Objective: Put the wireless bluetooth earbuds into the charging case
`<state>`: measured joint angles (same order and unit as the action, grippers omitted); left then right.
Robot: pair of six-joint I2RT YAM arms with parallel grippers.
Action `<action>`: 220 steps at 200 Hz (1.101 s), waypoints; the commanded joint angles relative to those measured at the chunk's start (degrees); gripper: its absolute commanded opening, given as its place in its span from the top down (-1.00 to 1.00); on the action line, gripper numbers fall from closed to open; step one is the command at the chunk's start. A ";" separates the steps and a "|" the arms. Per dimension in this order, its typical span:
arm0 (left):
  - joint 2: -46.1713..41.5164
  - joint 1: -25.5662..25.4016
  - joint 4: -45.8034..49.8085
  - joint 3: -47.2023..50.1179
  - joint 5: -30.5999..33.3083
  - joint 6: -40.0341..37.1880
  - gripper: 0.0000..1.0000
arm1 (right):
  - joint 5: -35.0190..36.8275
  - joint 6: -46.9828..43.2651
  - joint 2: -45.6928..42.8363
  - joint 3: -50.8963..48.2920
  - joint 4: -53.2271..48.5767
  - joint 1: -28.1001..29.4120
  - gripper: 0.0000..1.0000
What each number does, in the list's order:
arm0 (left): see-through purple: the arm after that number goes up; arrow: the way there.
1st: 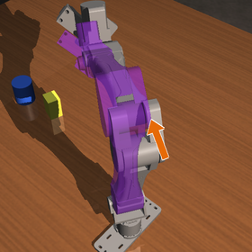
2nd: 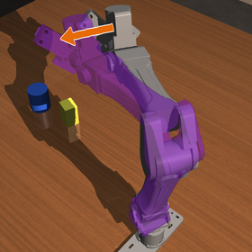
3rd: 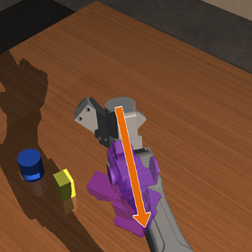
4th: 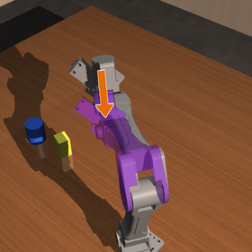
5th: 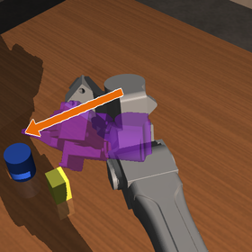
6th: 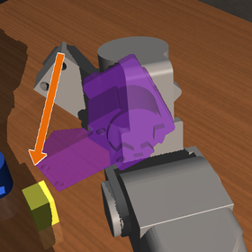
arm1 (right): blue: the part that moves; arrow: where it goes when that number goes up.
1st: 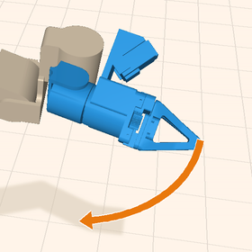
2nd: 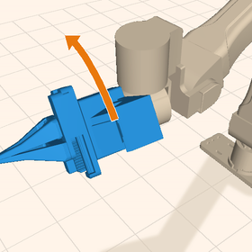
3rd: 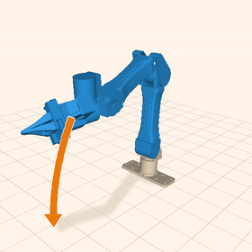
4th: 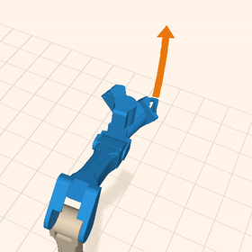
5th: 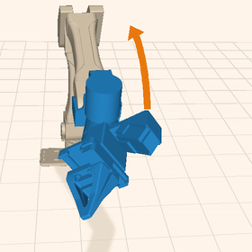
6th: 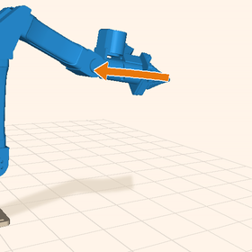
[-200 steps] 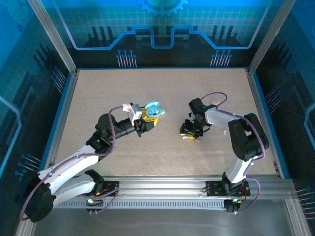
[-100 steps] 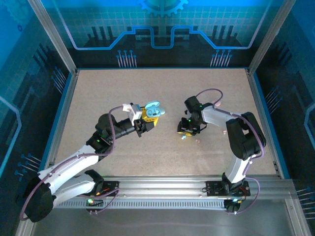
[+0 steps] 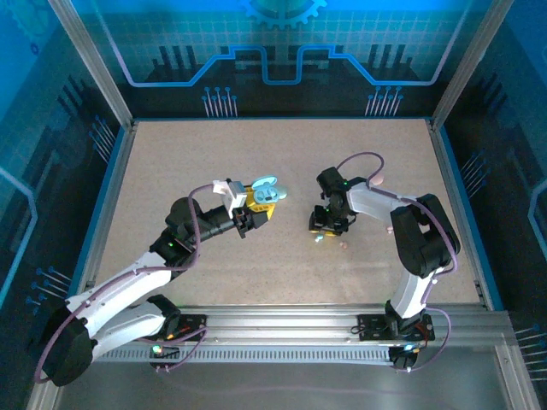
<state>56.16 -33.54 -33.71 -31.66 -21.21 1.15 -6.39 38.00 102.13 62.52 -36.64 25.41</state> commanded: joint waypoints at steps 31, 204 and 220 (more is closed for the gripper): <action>-1.25 -0.31 -1.01 -0.07 0.89 -0.49 0.31 | -0.41 0.94 0.68 0.02 -0.86 1.75 0.18; -1.32 -0.30 -0.95 0.02 0.93 -0.62 0.31 | 5.56 -6.14 4.86 9.41 -9.35 6.30 0.22; -1.23 -0.34 -1.02 0.02 0.83 -0.53 0.31 | 6.66 -6.52 6.25 10.70 -10.89 6.92 0.24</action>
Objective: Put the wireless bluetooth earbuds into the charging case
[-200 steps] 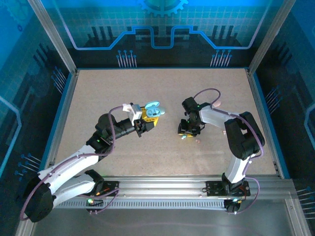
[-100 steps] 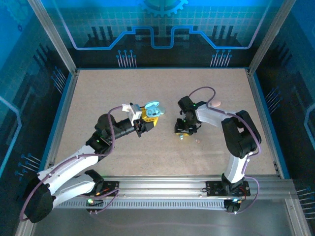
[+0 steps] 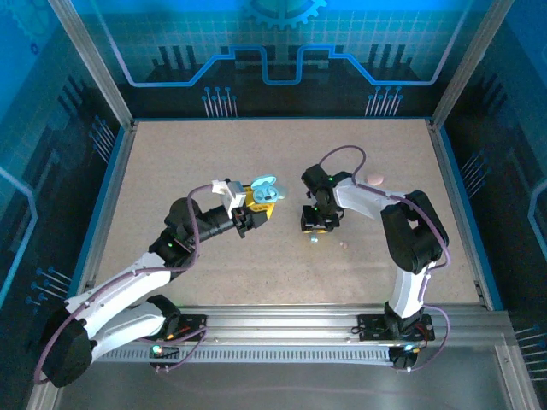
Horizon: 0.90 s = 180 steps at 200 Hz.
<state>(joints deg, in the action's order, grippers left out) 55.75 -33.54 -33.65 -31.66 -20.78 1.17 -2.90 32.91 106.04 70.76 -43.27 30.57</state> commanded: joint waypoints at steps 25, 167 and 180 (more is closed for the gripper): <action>-1.14 -0.35 -1.02 0.22 0.54 -0.55 0.31 | 4.27 -1.97 4.35 4.47 -6.26 2.73 0.28; -1.52 -0.37 -0.92 0.59 0.91 -0.57 0.31 | 6.43 -3.40 7.86 7.23 -8.67 4.15 0.45; -1.45 -0.31 -0.94 0.54 0.91 -0.53 0.31 | 6.41 -3.47 7.96 7.35 -8.60 4.12 0.46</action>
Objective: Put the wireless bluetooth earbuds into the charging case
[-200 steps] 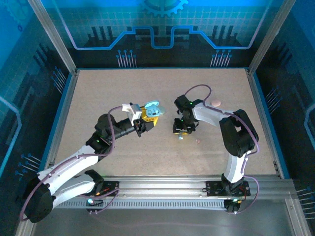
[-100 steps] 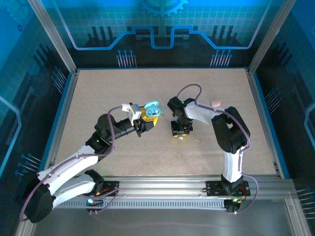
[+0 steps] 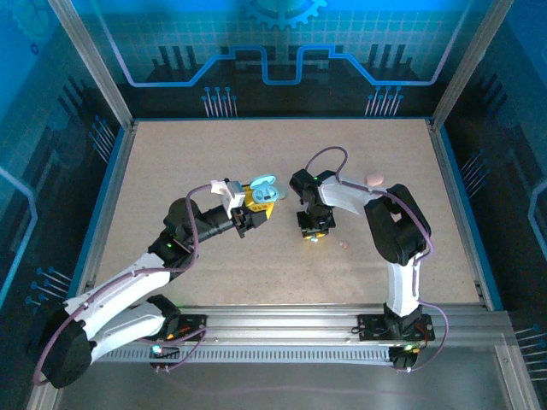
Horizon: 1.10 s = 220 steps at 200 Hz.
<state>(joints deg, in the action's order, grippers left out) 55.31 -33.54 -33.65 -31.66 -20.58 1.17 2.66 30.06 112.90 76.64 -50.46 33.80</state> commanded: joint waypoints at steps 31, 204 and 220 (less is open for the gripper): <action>-1.09 -0.34 -0.92 0.55 0.72 -0.48 0.31 | 1.21 -0.88 1.36 1.84 -1.40 0.90 0.45; 0.89 -0.23 -0.36 0.46 4.72 -1.16 0.32 | -13.01 0.97 -20.39 -0.35 1.02 -2.78 0.61; 1.92 -0.13 -0.85 0.45 7.02 -1.41 0.32 | -20.37 2.21 -25.60 -1.00 4.03 -4.90 0.60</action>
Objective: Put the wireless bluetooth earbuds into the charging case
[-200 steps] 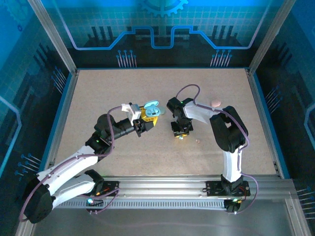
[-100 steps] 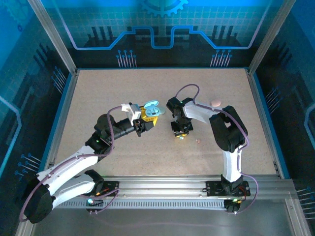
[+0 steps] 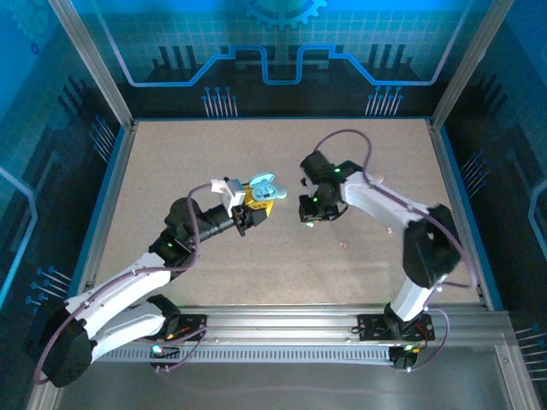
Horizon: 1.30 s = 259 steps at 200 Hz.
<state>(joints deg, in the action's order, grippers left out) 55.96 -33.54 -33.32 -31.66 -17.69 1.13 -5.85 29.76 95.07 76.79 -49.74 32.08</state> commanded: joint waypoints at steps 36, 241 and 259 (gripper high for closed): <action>5.01 0.33 -4.52 0.22 6.86 -0.82 0.33 | -27.85 6.98 -15.32 -1.90 10.61 -7.26 0.60; 16.94 -4.89 -22.53 0.01 8.04 -6.79 0.30 | -39.84 24.54 -15.00 -0.78 31.50 -1.93 0.56; 17.04 -4.88 -22.95 0.11 7.94 -6.87 0.30 | -37.58 22.97 -14.91 -0.14 28.75 -1.80 0.56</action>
<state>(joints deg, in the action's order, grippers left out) 73.12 -37.85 -52.66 -31.66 -10.22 -4.64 -44.36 52.99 79.64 76.14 -20.29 29.61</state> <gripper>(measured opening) 0.383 0.219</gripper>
